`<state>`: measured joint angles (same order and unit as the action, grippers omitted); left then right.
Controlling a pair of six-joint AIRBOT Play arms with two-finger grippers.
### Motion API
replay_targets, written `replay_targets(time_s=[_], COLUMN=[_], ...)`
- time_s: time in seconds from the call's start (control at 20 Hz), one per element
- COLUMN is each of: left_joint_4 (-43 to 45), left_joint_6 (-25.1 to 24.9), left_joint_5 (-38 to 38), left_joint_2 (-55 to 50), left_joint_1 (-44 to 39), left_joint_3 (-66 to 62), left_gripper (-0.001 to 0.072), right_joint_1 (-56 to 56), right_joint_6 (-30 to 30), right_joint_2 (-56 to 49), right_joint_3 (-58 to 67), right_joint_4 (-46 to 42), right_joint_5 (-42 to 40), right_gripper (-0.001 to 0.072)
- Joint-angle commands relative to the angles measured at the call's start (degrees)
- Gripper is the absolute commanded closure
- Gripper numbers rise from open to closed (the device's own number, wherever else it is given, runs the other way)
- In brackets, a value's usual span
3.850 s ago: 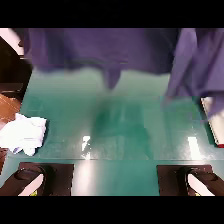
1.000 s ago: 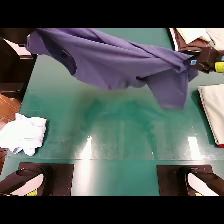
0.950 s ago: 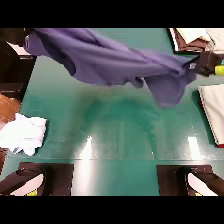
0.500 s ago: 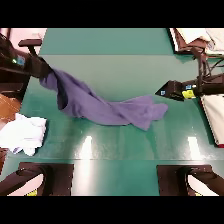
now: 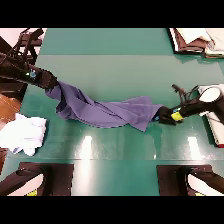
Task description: Fold the shirts.
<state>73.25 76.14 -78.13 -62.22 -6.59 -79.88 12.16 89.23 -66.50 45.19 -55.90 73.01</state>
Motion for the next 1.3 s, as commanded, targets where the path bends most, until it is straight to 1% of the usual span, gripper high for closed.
replay_targets(time_s=[0.0,0.1,0.15,0.3,0.35,0.4,0.5,0.6,0.75,0.85,1.0,1.15,1.25], left_joint_4=[0.0,0.0,0.0,0.0,0.0,0.0,0.3,1.5,7.7,11.0,11.4,11.4,10.2], left_joint_6=[-0.1,-0.1,-0.1,-0.1,-0.1,-0.1,-0.1,-0.2,0.1,0.9,1.5,1.9,2.1], left_joint_5=[0.7,0.8,0.8,0.7,0.7,0.7,0.8,1.2,4.2,5.8,6.0,7.3,8.1], left_joint_2=[0.0,0.0,0.0,0.0,0.0,0.0,0.0,0.1,2.8,5.3,8.2,10.7,11.7], left_joint_1=[0.0,0.0,0.0,0.0,0.0,0.0,0.0,0.0,0.0,0.0,0.0,0.0,0.0], left_joint_3=[0.3,0.3,0.3,0.3,0.3,0.3,0.3,0.0,-3.3,-9.1,-21.1,-32.3,-38.3], left_gripper=[0.0684,0.0684,0.0684,0.0684,0.0684,0.0684,0.0684,0.0684,0.0684,0.0685,0.0685,0.0685,0.0685], right_joint_1=[2.6,5.9,7.0,9.4,9.7,10.0,10.3,9.9,7.7,4.3,-1.5,-6.1,-9.4], right_joint_6=[-2.3,-2.3,-2.3,-1.6,-1.6,-1.6,-1.7,-1.7,-1.6,-1.6,-1.6,-1.6,-1.6], right_joint_2=[-4.2,-6.9,-8.1,-11.4,-12.3,-12.8,-12.8,-10.5,-2.3,4.9,12.8,17.0,17.7], right_joint_3=[-6.3,-5.8,-4.9,-1.6,-0.8,-0.2,0.9,2.6,10.1,18.8,34.1,49.7,59.3], right_joint_4=[5.6,5.4,5.4,5.3,5.1,4.9,4.7,4.1,0.4,-0.2,-0.7,-3.9,-5.7], right_joint_5=[-6.1,-9.3,-10.4,-11.5,-11.5,-11.6,-11.6,-11.3,-6.9,-6.4,-6.3,-3.8,0.0], right_gripper=[0.0222,0.0235,0.0273,0.0284,0.0349,0.0453,0.0695,0.0694,0.0694,0.0694,0.0695,0.0695,0.0695])
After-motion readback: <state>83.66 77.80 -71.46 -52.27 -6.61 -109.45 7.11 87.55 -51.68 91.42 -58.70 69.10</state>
